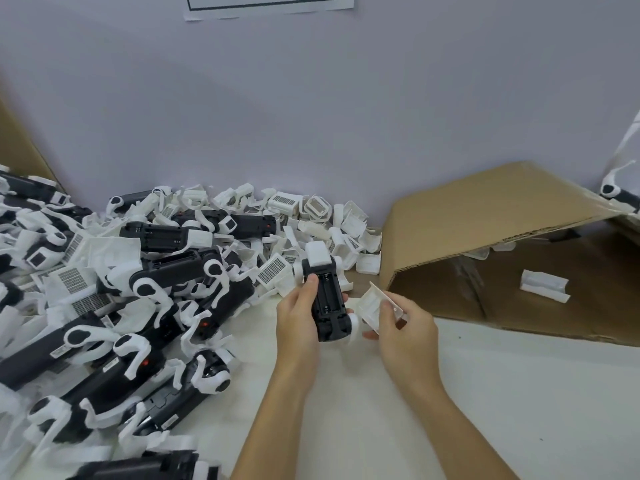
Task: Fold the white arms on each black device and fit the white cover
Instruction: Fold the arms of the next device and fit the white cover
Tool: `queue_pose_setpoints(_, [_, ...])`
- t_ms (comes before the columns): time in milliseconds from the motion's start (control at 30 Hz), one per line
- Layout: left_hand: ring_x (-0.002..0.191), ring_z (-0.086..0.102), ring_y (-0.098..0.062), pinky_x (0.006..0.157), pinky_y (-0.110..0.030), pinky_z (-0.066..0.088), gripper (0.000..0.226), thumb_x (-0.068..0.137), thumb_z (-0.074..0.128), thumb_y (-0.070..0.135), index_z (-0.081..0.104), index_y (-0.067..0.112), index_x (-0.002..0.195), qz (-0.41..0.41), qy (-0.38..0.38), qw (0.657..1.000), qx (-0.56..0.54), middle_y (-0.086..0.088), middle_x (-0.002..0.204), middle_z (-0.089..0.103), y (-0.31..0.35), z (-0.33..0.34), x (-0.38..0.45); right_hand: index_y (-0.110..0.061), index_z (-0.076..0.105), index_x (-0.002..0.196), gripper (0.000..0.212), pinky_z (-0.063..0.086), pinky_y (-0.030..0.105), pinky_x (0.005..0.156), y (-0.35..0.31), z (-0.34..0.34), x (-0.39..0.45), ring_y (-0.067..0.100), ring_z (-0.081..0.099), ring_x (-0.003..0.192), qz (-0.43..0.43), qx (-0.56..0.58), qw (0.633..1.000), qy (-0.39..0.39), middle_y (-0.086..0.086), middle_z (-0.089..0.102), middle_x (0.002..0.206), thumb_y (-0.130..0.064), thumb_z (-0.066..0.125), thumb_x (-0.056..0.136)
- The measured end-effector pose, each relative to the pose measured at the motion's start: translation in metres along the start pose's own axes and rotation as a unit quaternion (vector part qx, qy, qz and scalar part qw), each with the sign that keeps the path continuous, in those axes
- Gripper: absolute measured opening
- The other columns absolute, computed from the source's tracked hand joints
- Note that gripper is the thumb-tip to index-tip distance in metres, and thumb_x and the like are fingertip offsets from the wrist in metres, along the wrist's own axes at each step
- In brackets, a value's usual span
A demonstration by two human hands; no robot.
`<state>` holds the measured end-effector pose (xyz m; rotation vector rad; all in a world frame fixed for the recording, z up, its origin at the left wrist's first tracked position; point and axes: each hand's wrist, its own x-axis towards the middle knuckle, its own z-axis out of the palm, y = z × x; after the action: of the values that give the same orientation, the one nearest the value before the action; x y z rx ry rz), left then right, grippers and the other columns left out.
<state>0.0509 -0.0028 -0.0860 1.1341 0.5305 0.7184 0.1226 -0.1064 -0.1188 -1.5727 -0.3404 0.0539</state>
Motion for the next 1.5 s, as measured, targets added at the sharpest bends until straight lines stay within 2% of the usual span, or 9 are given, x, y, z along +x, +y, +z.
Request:
queue_pose_setpoints(133, [0.077, 0.072, -0.03, 0.062, -0.034, 0.056, 0.036, 0.101, 0.052, 0.033, 0.08, 0.022, 0.082, 0.005, -0.004, 1.0, 0.009, -0.011, 0.086, 0.077, -0.004, 0.002, 0.0, -0.029, 0.074, 0.11, 0.031, 0.055, 0.023, 0.077, -0.003, -0.003, -0.001, 0.001, 0.069, 0.092, -0.025, 0.024, 0.999, -0.003, -0.015, 0.074, 0.102, -0.01, 0.051, 0.101])
queue_pose_setpoints(233, [0.079, 0.073, -0.028, 0.059, -0.033, 0.057, 0.034, 0.101, 0.052, 0.036, 0.08, 0.029, 0.082, 0.006, -0.001, 1.0, 0.009, -0.01, 0.09, 0.077, -0.006, 0.003, 0.001, -0.024, 0.072, 0.117, 0.033, 0.056, 0.031, 0.092, -0.005, -0.004, -0.004, 0.004, 0.067, 0.105, -0.043, 0.05, 0.997, -0.031, -0.012, 0.073, 0.11, -0.006, 0.05, 0.099])
queue_pose_setpoints(400, [0.092, 0.072, -0.029, 0.08, -0.043, 0.058, 0.032, 0.099, 0.055, 0.039, 0.079, 0.02, 0.09, 0.02, 0.011, 0.999, 0.026, -0.008, 0.094, 0.077, -0.012, 0.001, 0.005, -0.01, 0.068, 0.122, 0.031, 0.055, 0.04, 0.092, -0.006, -0.004, -0.008, 0.021, 0.066, 0.114, -0.047, 0.166, 0.977, -0.126, 0.003, 0.072, 0.118, -0.017, 0.049, 0.099])
queue_pose_setpoints(533, [0.086, 0.072, -0.014, 0.066, -0.023, 0.057, 0.027, 0.099, 0.057, 0.036, 0.077, 0.018, 0.094, 0.039, -0.005, 0.999, 0.035, -0.003, 0.093, 0.077, -0.014, 0.002, 0.005, -0.016, 0.07, 0.118, 0.027, 0.055, 0.033, 0.091, -0.007, -0.001, -0.006, 0.01, 0.067, 0.109, -0.071, 0.094, 0.991, -0.063, -0.007, 0.074, 0.112, -0.005, 0.056, 0.098])
queue_pose_setpoints(733, [0.104, 0.07, -0.012, 0.079, -0.019, 0.055, 0.025, 0.102, 0.053, 0.034, 0.073, 0.022, 0.11, 0.058, -0.061, 0.996, 0.04, 0.005, 0.107, 0.076, -0.017, 0.007, 0.001, -0.02, 0.059, 0.13, 0.04, 0.052, 0.025, 0.094, -0.008, 0.003, -0.01, 0.014, 0.06, 0.118, -0.189, 0.059, 0.98, 0.033, -0.004, 0.062, 0.123, -0.014, 0.065, 0.091])
queue_pose_setpoints(867, [0.117, 0.065, -0.022, 0.106, -0.049, 0.047, 0.034, 0.099, 0.05, 0.044, 0.071, 0.024, 0.117, 0.029, -0.095, 0.995, 0.027, -0.003, 0.117, 0.073, -0.019, 0.012, -0.002, -0.016, 0.058, 0.127, 0.041, 0.05, 0.028, 0.093, -0.01, 0.008, -0.015, 0.016, 0.06, 0.114, -0.25, -0.002, 0.968, 0.035, -0.004, 0.06, 0.12, -0.019, 0.066, 0.087])
queue_pose_setpoints(1100, [0.107, 0.07, -0.023, 0.079, -0.026, 0.057, 0.031, 0.091, 0.06, 0.044, 0.071, 0.024, 0.113, 0.051, -0.135, 0.989, 0.025, -0.007, 0.113, 0.074, -0.018, 0.015, -0.004, -0.018, 0.059, 0.12, 0.039, 0.045, 0.012, 0.085, -0.009, 0.009, -0.015, 0.012, 0.06, 0.106, -0.244, -0.027, 0.969, -0.006, -0.005, 0.057, 0.115, -0.016, 0.075, 0.084])
queue_pose_setpoints(1333, [0.095, 0.073, -0.021, 0.08, -0.038, 0.058, 0.024, 0.087, 0.061, 0.04, 0.073, 0.027, 0.103, 0.057, -0.119, 0.99, 0.056, -0.004, 0.103, 0.076, -0.019, 0.01, 0.0, -0.018, 0.059, 0.116, 0.033, 0.045, 0.011, 0.082, -0.011, 0.007, -0.016, 0.015, 0.06, 0.106, -0.256, -0.016, 0.965, -0.049, -0.003, 0.058, 0.114, -0.014, 0.065, 0.083])
queue_pose_setpoints(1500, [0.095, 0.072, -0.024, 0.088, -0.049, 0.057, 0.029, 0.084, 0.06, 0.043, 0.076, 0.025, 0.101, 0.04, -0.107, 0.992, 0.046, -0.008, 0.101, 0.076, -0.017, 0.008, -0.002, -0.023, 0.061, 0.105, 0.019, 0.05, 0.016, 0.073, -0.013, 0.006, -0.014, 0.008, 0.064, 0.094, -0.104, 0.095, 0.989, -0.041, -0.006, 0.066, 0.096, -0.029, 0.062, 0.087])
